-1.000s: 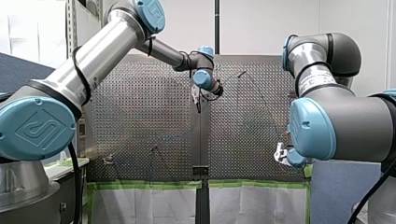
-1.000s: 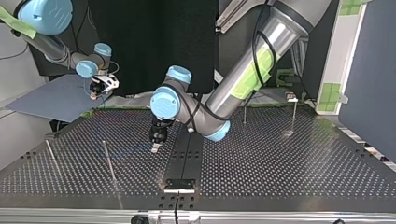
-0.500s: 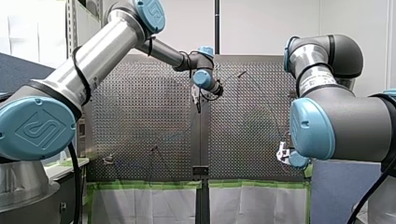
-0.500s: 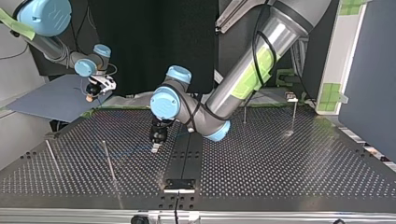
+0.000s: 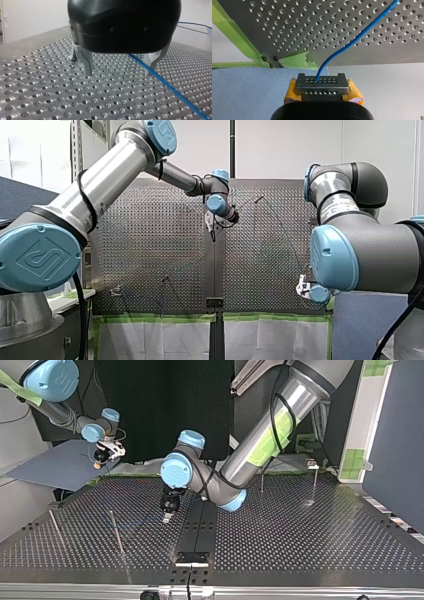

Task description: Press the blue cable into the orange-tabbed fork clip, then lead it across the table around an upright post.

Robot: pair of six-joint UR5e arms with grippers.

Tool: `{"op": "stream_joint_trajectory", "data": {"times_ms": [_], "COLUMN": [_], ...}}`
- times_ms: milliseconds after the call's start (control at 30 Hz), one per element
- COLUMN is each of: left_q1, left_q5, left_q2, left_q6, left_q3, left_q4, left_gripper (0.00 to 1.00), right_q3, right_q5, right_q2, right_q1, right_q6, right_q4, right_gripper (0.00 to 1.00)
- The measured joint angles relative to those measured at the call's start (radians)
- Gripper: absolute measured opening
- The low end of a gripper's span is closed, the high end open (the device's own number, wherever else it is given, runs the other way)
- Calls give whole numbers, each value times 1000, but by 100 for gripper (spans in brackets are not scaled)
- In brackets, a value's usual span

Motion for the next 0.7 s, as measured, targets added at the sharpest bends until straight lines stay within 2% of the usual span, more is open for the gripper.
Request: {"op": "stream_joint_trajectory", "data": {"times_ms": [267,700], "left_q1": [0,0], "left_q5": [3,19], "left_q2": [0,19], "left_q6": [-6,-90], "left_q3": [0,0], "left_q4": [-1,-91], "left_gripper": [100,100], "right_q3": [-4,-5], "right_q5": [-8,-12], "right_q2": [1,1], "right_q1": [0,3], "right_q6": [1,-1], "right_q4": [4,9], "right_gripper": [0,0]}}
